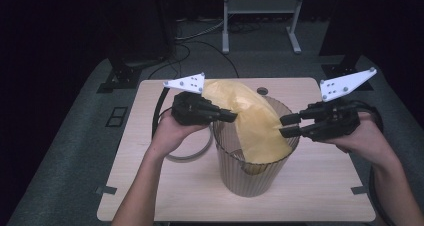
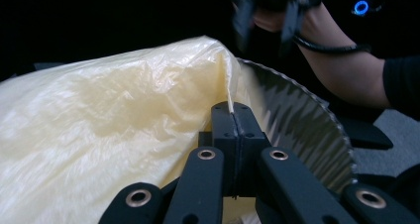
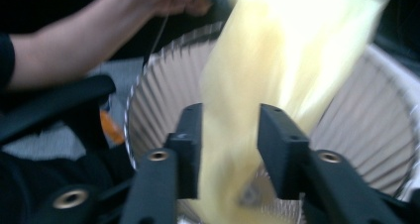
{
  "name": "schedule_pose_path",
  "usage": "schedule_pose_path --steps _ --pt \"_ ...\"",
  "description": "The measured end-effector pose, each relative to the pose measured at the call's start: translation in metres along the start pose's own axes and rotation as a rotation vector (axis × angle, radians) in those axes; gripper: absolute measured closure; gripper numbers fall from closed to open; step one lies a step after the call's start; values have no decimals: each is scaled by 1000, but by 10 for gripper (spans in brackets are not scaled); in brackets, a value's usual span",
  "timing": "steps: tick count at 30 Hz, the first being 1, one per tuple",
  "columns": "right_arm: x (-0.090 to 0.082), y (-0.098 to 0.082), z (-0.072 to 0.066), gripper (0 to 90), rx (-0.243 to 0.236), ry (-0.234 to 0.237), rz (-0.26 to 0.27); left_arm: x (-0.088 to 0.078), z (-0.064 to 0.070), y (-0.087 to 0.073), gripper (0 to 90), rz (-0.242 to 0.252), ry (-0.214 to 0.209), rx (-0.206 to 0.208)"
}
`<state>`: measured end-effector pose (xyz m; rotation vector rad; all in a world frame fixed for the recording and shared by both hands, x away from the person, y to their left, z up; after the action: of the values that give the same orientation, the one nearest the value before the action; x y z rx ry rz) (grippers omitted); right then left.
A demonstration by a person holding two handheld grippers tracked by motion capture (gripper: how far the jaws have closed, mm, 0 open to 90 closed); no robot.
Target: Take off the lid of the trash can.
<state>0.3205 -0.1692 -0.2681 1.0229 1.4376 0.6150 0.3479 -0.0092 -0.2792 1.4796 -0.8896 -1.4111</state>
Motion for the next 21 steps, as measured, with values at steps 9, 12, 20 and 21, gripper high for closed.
schedule_pose_path --steps 9,12,20,21 --pt "23 36 3 512 -81 -15 38 12 22 9 895 -16 -25 57" --pt "35 39 2 595 -85 12 17 13 24 9 895 -23 -26 66" --pt "41 34 1 900 -96 8 -31 4 20 5 703 -7 27 60" --pt "39 34 1 900 -99 6 -27 -1 18 3 661 -1 42 49"
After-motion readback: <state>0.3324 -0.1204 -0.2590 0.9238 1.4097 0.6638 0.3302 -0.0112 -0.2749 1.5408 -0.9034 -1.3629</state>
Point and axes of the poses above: each handheld gripper's, and its own axes: x roughly forward along the jaws, y roughly out of its top, z roughly to its right, the point moved 10 cm from there along x, roughly forward along the jaws, and after that the axes turned 6 degrees about y, right-handed, at the moved point
